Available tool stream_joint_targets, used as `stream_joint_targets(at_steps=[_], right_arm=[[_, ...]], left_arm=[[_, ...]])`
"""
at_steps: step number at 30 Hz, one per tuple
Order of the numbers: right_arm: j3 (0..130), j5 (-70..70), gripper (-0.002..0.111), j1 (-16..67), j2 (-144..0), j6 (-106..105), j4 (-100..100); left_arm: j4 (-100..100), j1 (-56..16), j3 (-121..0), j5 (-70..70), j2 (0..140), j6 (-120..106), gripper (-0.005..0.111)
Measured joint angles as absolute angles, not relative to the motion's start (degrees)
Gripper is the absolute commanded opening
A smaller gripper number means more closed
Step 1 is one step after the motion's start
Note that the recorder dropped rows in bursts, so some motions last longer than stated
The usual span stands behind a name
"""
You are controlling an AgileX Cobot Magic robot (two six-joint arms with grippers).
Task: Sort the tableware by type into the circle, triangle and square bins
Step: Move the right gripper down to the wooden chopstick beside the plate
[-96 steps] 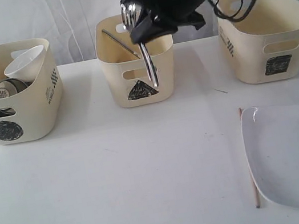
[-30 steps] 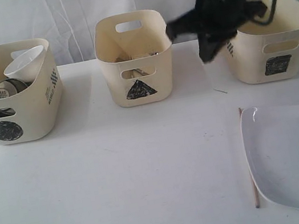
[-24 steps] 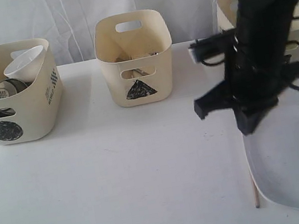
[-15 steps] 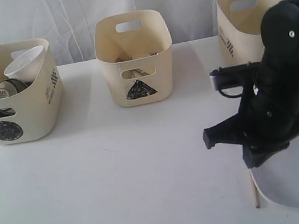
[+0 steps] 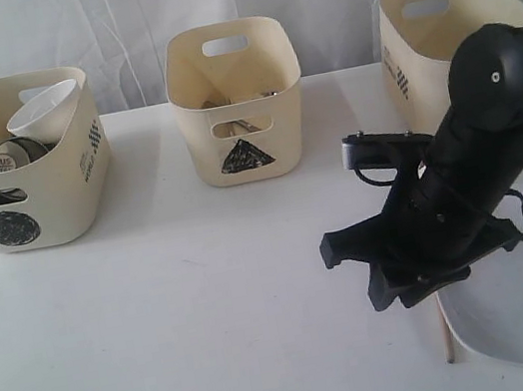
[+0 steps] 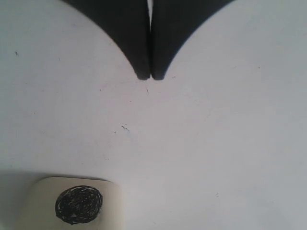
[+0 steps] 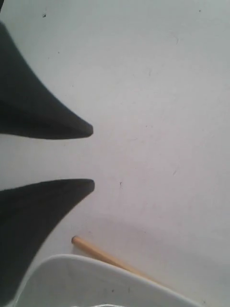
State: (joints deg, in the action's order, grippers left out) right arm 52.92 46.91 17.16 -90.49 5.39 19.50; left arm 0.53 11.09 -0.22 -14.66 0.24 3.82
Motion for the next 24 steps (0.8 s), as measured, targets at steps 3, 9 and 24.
stream_joint_targets(at_steps=[3,9,24], right_arm=[[52.9,46.9,0.029,17.2,-91.0,5.3,18.9],[52.9,46.1,0.029,17.2,-93.3,5.9,17.3],[46.2,53.8,0.029,17.2,-93.6,11.4,14.4]], left_arm=[[0.5,11.1,-0.2,-14.7,0.2,3.8,0.0],[0.5,11.1,-0.2,-14.7,0.2,3.8,0.0],[0.5,11.1,-0.2,-14.7,0.2,3.8,0.0]])
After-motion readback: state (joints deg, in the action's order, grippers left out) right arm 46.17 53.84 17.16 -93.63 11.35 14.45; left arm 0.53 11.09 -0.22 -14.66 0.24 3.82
